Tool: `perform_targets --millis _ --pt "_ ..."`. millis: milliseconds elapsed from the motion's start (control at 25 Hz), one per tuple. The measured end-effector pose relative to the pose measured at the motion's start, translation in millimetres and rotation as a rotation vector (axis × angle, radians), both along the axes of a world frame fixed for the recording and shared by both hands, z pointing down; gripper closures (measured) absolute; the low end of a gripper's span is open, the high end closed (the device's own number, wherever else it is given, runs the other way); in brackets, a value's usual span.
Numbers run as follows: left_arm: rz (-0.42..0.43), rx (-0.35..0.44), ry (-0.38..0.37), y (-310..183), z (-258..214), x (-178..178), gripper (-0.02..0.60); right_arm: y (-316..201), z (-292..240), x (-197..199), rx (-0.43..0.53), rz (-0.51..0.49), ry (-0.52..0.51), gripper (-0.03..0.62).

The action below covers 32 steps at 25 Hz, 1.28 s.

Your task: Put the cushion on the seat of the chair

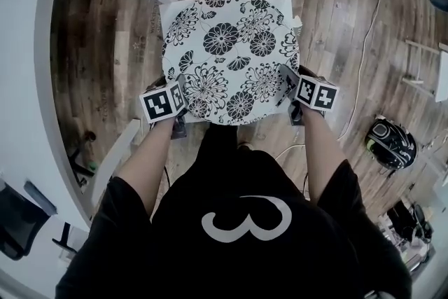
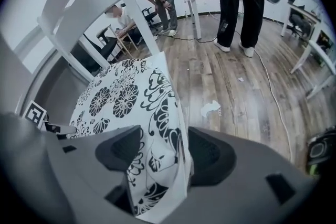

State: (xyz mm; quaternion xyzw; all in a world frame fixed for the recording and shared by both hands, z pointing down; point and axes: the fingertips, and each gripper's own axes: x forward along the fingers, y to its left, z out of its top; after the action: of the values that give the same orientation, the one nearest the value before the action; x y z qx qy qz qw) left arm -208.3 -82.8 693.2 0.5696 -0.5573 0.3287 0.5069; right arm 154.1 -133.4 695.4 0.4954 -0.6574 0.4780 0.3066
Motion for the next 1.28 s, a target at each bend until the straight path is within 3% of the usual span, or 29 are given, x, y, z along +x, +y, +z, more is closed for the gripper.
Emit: perform_targets --millis 80,160,280,440,680,880,960,1160,1240,1280 --pt "-0.003 0.011 -0.028 0.7 1.9 -6.4 0.309 -1.5 -0.6 -2.7 0.013 0.006 -0.023 0.262" --pt "-0.009 0.026 -0.036 0.7 2.5 -12.1 0.271 -3.1 -4.5 -1.5 0.033 0.011 -0.026 0.23" --pt "-0.039 0.055 -0.043 1.3 -3.3 -21.7 0.221 -5.3 -18.3 6.1 0.085 0.002 0.002 0.215" --pt "-0.086 0.123 -0.047 9.0 -28.8 -30.8 0.213 -3.9 -53.1 8.8 0.176 -0.027 -0.028 0.215" --pt "-0.21 0.271 0.107 35.3 -98.4 -17.9 0.215 21.6 -137.6 -2.9 0.343 -0.076 -0.192 0.217" --pt "-0.201 0.471 0.247 67.2 -193.8 28.5 0.215 67.7 -228.6 -13.6 0.475 -0.174 -0.314 0.218" --pt "-0.178 0.543 0.316 87.0 -233.0 54.2 0.216 96.7 -261.5 -16.8 0.496 -0.219 -0.353 0.231" --pt "-0.064 0.711 0.491 142.1 -339.1 133.1 0.244 177.7 -348.1 -13.6 0.587 -0.309 -0.475 0.372" --pt "0.001 0.772 0.522 165.3 -380.6 159.8 0.321 204.0 -382.1 -10.5 0.634 -0.363 -0.5 0.42" --pt "0.035 0.802 0.53 176.1 -399.8 171.3 0.398 214.3 -399.2 -9.1 0.659 -0.387 -0.513 0.455"
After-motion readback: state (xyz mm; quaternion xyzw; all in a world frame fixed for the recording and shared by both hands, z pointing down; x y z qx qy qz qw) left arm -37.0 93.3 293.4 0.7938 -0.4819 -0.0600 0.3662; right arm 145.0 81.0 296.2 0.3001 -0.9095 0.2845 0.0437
